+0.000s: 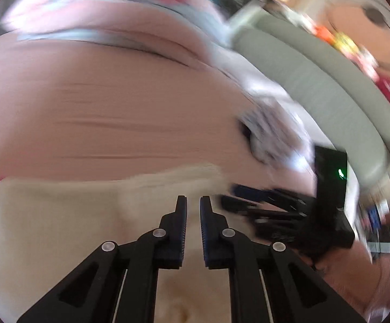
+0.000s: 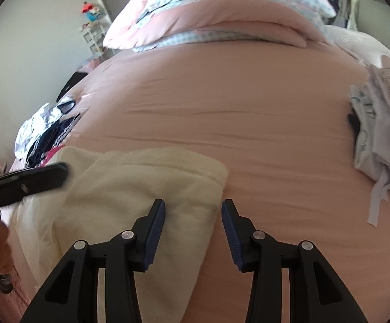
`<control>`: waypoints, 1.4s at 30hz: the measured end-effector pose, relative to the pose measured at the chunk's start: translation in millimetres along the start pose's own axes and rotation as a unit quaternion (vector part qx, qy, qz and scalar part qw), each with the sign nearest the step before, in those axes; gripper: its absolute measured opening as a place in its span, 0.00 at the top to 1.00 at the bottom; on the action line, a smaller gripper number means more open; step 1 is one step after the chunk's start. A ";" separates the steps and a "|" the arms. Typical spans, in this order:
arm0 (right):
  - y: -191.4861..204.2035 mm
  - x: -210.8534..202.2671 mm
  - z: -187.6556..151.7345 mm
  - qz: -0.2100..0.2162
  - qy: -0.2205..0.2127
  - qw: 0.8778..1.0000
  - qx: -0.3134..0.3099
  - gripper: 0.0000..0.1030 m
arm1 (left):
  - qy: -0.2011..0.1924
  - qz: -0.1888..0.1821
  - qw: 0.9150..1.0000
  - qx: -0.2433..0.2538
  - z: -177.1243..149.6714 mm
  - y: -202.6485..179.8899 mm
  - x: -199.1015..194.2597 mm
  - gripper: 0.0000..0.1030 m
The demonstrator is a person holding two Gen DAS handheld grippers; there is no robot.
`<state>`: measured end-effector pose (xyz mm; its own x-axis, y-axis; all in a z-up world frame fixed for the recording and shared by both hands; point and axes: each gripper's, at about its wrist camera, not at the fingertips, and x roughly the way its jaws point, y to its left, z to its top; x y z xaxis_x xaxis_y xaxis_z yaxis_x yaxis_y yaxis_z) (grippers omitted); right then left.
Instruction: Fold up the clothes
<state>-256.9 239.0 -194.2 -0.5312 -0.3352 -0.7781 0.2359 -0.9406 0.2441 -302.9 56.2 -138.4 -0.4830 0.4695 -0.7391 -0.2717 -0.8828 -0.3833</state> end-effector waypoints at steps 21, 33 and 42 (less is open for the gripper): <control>-6.4 -4.3 -1.3 -0.072 0.000 0.997 -0.036 0.45 | 0.027 0.136 0.990 0.004 -43.8 0.7 -14.9 0.95; 61.0 -59.0 -67.8 -0.056 0.013 0.998 -0.014 0.45 | 0.021 0.071 0.997 -0.033 -114.3 -43.6 -67.4 0.94; 52.6 -87.5 -103.8 -0.048 -0.004 0.996 0.071 0.45 | -0.022 0.065 0.996 -0.053 -156.6 -48.8 -83.6 0.73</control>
<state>-113.6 224.5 -173.4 -0.5526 -0.2431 -0.7972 0.0663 -0.9663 0.2487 -118.9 57.6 -144.6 -0.5454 0.3495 -0.7619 -0.1156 -0.9316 -0.3447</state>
